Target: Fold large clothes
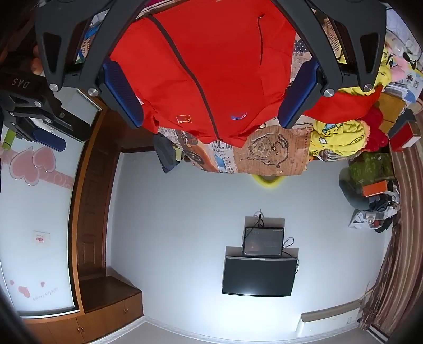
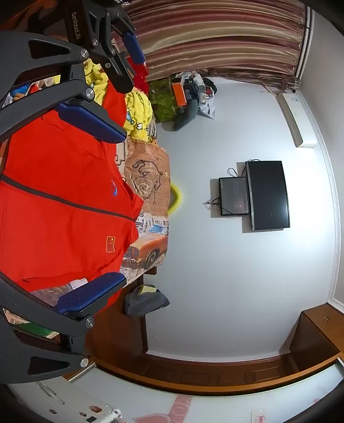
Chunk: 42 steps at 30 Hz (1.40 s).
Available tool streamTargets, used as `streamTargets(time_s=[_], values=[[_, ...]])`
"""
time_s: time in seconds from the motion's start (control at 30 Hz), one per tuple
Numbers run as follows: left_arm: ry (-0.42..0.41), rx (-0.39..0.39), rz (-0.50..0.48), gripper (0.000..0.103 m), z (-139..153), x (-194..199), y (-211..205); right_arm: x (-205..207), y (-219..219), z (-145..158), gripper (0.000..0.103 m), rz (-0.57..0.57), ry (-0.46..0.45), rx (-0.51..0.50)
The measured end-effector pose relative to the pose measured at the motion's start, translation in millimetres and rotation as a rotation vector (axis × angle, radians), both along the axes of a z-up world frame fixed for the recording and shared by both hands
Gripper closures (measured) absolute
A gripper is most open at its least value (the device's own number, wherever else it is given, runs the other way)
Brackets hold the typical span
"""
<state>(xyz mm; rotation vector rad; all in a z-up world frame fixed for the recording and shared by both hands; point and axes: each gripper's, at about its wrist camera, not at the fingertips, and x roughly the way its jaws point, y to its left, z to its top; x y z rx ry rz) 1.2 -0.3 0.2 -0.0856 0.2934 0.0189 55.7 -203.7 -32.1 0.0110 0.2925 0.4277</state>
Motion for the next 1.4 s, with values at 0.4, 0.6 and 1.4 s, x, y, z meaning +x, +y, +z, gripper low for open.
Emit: streamTargets(time_s=[0.4, 0.6, 1.4], values=[[-0.017, -0.016, 0.009, 0.000, -8, 3, -2, 2, -5, 1, 0.006, -0.004, 0.011, 0.003], [-0.019, -0.024, 0.011, 0.000, -6, 3, 1, 2, -3, -2, 0.006, -0.005, 0.014, 0.004], [-0.014, -0.018, 0.002, 0.000, -6, 5, 1, 6, -1, -5, 0.006, -0.003, 0.033, 0.002]])
